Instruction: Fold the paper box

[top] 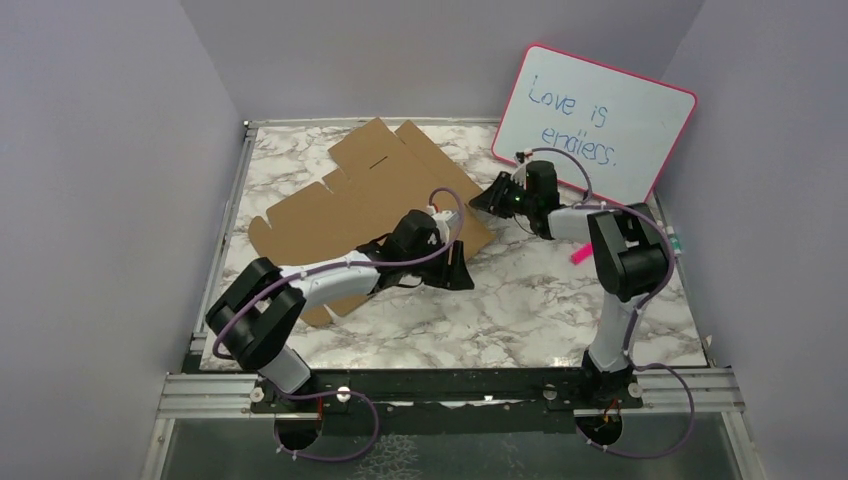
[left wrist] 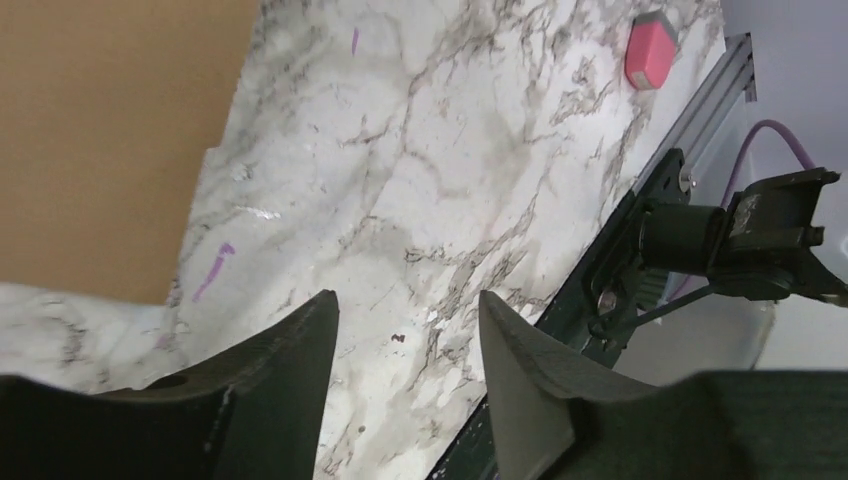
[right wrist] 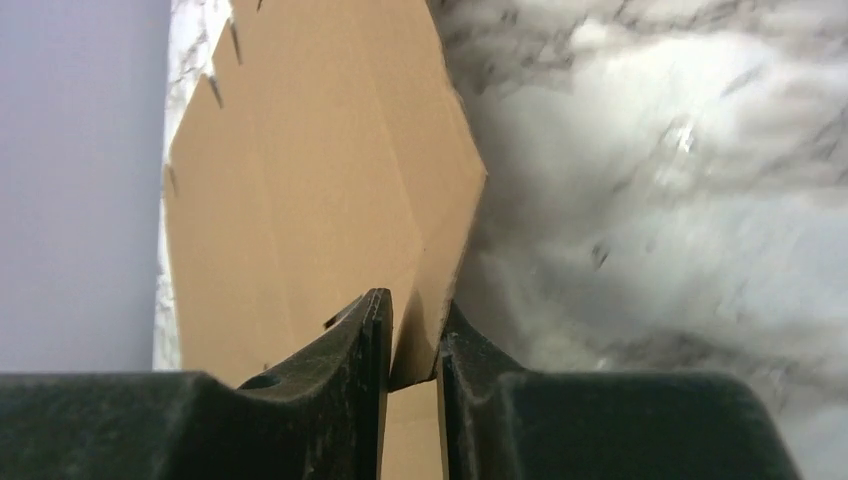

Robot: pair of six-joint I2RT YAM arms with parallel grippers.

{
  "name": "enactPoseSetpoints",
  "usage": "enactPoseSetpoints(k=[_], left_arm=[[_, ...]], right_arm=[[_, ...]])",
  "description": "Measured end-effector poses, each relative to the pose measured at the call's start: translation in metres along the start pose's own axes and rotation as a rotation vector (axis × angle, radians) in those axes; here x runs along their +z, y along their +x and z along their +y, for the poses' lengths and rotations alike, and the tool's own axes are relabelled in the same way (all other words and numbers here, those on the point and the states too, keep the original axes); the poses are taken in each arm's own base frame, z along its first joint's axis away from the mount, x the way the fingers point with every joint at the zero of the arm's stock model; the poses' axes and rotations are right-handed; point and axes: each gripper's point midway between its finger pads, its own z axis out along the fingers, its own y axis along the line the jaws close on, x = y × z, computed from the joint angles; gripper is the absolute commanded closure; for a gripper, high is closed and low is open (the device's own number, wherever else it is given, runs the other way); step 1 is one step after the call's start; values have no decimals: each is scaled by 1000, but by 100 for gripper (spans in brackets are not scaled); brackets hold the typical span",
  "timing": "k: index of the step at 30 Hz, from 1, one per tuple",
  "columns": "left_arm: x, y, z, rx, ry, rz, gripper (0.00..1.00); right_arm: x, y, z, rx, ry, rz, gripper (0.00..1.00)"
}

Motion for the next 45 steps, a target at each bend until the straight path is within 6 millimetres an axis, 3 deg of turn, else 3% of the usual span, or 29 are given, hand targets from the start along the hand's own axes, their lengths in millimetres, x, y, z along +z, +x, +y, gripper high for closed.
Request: enactPoseSetpoints(k=[3,6,9,11,15,16,18,22,27,32,38,41,45], left_arm=[[-17,-26,-6,57,-40,-56,31],[-46,-57,0,91,-106,-143,22],[-79,-81,28,76,-202,-218,15],[-103,-92,60,35,-289,-250,10],[-134,-88,113,-37,-442,-236,5],[-140,-86,122,-45,-466,-227,4],[-152,-80,139,-59,-517,-205,3],[-172,-76,164,-66,-595,-177,1],[-180,-76,175,-23,-647,-169,1],[-179,-73,182,2,-668,-164,1],[-182,-67,186,5,-692,-161,1],[-185,-70,182,15,-689,-184,1],[-189,-75,178,28,-685,-209,1]], right_arm=[[12,-14,-9,-47,15,27,54],[15,-17,-9,-91,18,52,43],[9,-14,-10,-106,35,65,38],[-1,-10,-11,-106,57,68,35],[-33,1,-12,-88,107,49,32],[-40,10,-19,-69,130,56,31],[-56,11,-11,-51,130,24,28],[-81,40,-17,42,140,18,27],[-92,79,-25,194,132,41,28],[-82,92,-3,262,56,40,32],[-60,117,13,328,8,80,43],[-50,120,19,352,-13,74,49],[-38,120,19,388,-36,55,69]])
